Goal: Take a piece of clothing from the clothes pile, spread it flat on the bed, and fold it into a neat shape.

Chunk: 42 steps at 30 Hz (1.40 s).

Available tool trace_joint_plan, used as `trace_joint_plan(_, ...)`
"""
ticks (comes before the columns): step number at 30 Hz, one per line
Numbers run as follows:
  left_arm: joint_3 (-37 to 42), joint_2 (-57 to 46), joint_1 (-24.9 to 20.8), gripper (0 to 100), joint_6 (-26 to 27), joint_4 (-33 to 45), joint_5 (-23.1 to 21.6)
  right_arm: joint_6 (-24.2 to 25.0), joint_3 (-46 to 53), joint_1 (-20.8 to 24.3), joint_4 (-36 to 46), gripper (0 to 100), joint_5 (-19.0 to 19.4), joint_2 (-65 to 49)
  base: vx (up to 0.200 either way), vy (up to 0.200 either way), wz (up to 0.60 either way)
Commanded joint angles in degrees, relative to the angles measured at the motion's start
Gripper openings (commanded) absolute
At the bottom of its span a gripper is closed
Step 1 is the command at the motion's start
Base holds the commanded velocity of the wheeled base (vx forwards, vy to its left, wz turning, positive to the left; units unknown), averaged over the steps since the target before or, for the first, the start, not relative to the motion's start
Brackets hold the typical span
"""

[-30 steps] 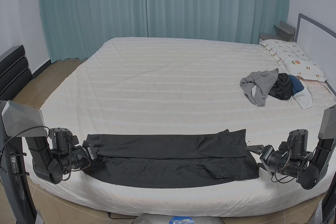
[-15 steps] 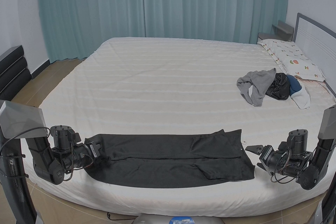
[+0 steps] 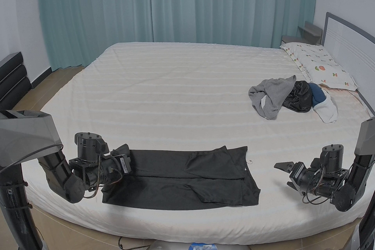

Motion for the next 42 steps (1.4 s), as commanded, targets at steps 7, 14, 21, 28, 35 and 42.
trace_joint_plan(7,-12.0,-4.2,-9.6,0,-4.4,15.0,2.2,0.0,0.0,0.3,0.0,100,0.0,0.5,0.0,-0.2,0.0)
trace_joint_plan(14,-20.5,-2.3,-15.3,0,-6.3,23.1,2.2,-0.1,0.0,0.5,0.0,100,0.0,0.7,0.0,-0.2,0.0)
trace_joint_plan(21,-25.2,2.1,-18.9,0,-6.3,26.3,3.8,-0.1,0.1,0.5,-0.1,100,-0.1,1.1,0.0,-0.143,0.0)
trace_joint_plan(28,-27.8,5.7,-21.6,0,-8.3,26.0,8.5,-0.1,0.1,0.5,-0.1,100,-0.1,1.1,0.0,0.0,0.0)
trace_joint_plan(35,-28.2,5.3,-22.0,100,-10.3,26.3,8.8,-0.2,0.2,0.6,0.0,100,-0.1,1.3,0.0,0.0,0.0)
trace_joint_plan(42,-22.9,-1.2,-21.2,100,-14.4,25.7,8.2,-0.2,0.3,0.6,-0.1,100,-0.1,1.3,0.0,0.0,0.0)
